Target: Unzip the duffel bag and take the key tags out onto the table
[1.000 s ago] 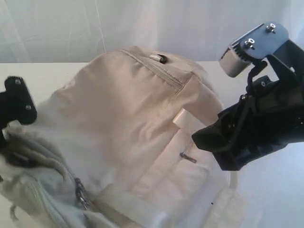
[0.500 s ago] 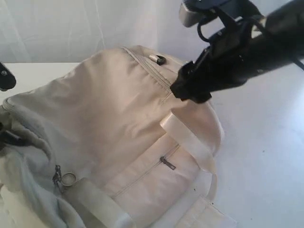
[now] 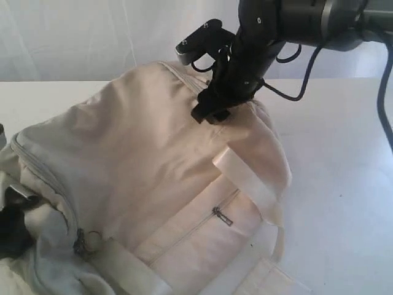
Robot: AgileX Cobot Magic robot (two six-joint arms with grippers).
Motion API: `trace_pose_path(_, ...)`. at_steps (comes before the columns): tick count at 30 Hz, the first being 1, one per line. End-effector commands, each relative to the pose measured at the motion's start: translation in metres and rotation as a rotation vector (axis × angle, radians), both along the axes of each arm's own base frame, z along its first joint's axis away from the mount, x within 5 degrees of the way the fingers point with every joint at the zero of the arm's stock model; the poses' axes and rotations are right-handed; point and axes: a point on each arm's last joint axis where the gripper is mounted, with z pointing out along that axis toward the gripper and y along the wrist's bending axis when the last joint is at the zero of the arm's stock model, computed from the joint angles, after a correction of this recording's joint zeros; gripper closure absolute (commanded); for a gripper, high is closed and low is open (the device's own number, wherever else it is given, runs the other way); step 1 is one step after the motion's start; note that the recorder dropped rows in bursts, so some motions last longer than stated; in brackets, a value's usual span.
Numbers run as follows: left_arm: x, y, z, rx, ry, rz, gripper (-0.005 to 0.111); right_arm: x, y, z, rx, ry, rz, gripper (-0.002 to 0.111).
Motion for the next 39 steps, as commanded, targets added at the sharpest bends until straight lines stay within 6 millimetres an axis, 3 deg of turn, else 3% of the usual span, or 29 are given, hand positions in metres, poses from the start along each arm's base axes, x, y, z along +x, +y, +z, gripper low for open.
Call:
trace_pose_path(1,-0.008,-0.006,-0.028,-0.106,0.017,0.036,0.026,-0.003,-0.006,-0.003,-0.06,0.059,-0.002,0.09)
trace_pose_path(2,-0.009,-0.006,-0.032,-0.109,0.011,0.04,0.026,-0.004,-0.007,-0.003,-0.067,0.065,-0.002,0.103)
trace_pose_path(3,-0.009,-0.006,-0.036,-0.116,0.002,0.045,0.027,-0.005,-0.008,-0.002,-0.075,0.064,-0.004,0.108)
trace_pose_path(6,-0.008,-0.006,-0.043,-0.136,-0.03,0.059,0.038,-0.006,-0.012,0.005,-0.096,0.045,-0.036,0.107)
trace_pose_path(8,-0.006,-0.006,-0.043,-0.143,-0.059,0.063,0.06,-0.008,-0.016,0.011,-0.115,0.035,-0.076,0.107)
trace_pose_path(11,-0.001,-0.007,-0.041,-0.15,-0.123,0.051,0.104,-0.015,-0.025,0.022,-0.16,0.035,-0.128,0.107)
trace_pose_path(12,0.001,-0.007,-0.04,-0.145,-0.156,0.026,0.106,-0.018,-0.028,0.025,-0.175,0.042,-0.141,0.107)
trace_pose_path(16,0.01,-0.008,-0.027,-0.121,-0.225,-0.025,0.107,-0.031,-0.041,0.035,-0.204,0.087,-0.191,0.107)
trace_pose_path(22,0.034,0.0,0.008,0.028,-0.277,-0.07,0.107,-0.051,-0.076,0.042,-0.179,0.101,-0.318,0.107)
trace_pose_path(28,0.066,0.015,0.031,0.097,-0.301,-0.037,0.107,-0.094,-0.093,0.041,-0.153,0.121,-0.387,0.107)
trace_pose_path(33,0.072,0.014,0.026,0.116,-0.208,-0.079,0.107,-0.121,-0.098,0.037,-0.091,0.09,-0.404,0.107)
trace_pose_path(37,0.071,0.012,0.023,0.094,-0.167,-0.09,0.107,-0.122,-0.097,0.034,-0.063,0.045,-0.389,0.106)
trace_pose_path(39,0.07,0.012,0.023,0.097,-0.162,-0.1,0.106,-0.121,-0.097,0.036,-0.055,0.027,-0.381,0.1)
